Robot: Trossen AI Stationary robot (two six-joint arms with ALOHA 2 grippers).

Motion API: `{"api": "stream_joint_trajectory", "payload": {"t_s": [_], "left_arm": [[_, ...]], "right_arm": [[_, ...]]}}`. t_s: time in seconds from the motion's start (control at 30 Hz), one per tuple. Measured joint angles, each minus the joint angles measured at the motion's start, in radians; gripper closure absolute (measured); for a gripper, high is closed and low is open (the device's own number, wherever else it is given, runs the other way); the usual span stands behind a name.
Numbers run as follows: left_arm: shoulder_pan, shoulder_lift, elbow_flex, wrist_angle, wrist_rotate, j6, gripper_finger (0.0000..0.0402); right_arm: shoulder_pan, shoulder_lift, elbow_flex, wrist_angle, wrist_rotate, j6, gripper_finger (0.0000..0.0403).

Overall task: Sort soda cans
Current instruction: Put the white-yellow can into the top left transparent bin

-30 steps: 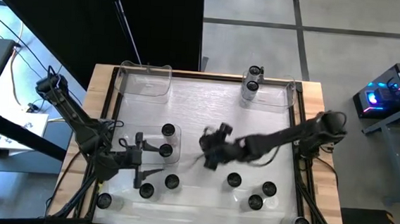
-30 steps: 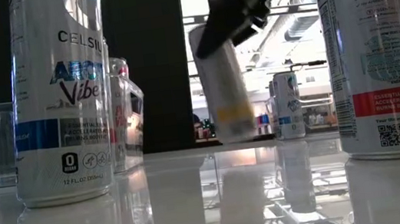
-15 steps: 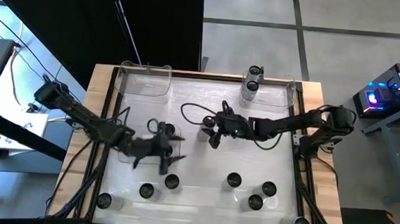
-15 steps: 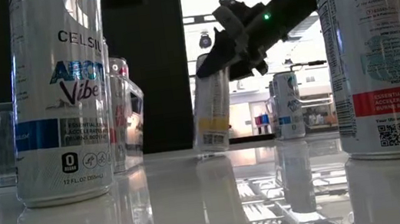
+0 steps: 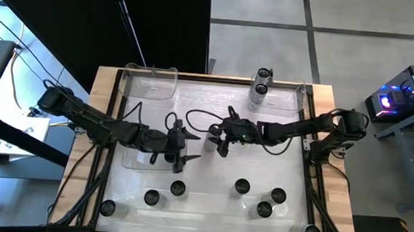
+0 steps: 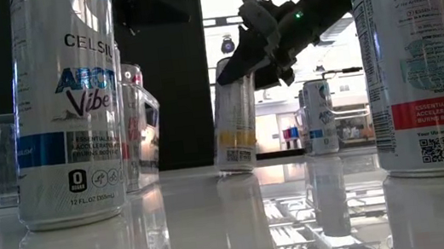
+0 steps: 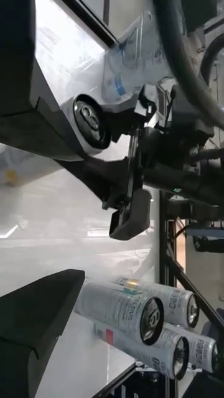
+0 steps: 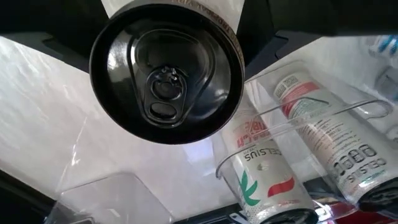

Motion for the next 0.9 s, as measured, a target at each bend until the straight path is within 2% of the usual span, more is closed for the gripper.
{"api": "stream_joint_trajectory", "payload": {"t_s": [0.23,0.43,0.6,0.9], "left_arm": [[0.004,0.002,0.0,-0.003,0.0,0.001,0.0108],[0.004,0.002,0.0,-0.002,0.0,0.004,0.0108],[0.004,0.015,0.0,0.025,0.012,0.081,0.0108],[0.015,0.032,0.0,0.059,0.059,0.09,0.0108]], "right_arm": [[0.002,0.008,0.0,-0.014,-0.061,0.03,0.0079],[0.008,0.004,0.0,0.026,-0.046,-0.007,0.0076],[0.036,-0.018,-0.001,0.02,-0.017,-0.051,0.0076],[0.08,-0.158,-0.001,-0.042,0.089,-0.026,0.0075]]}}
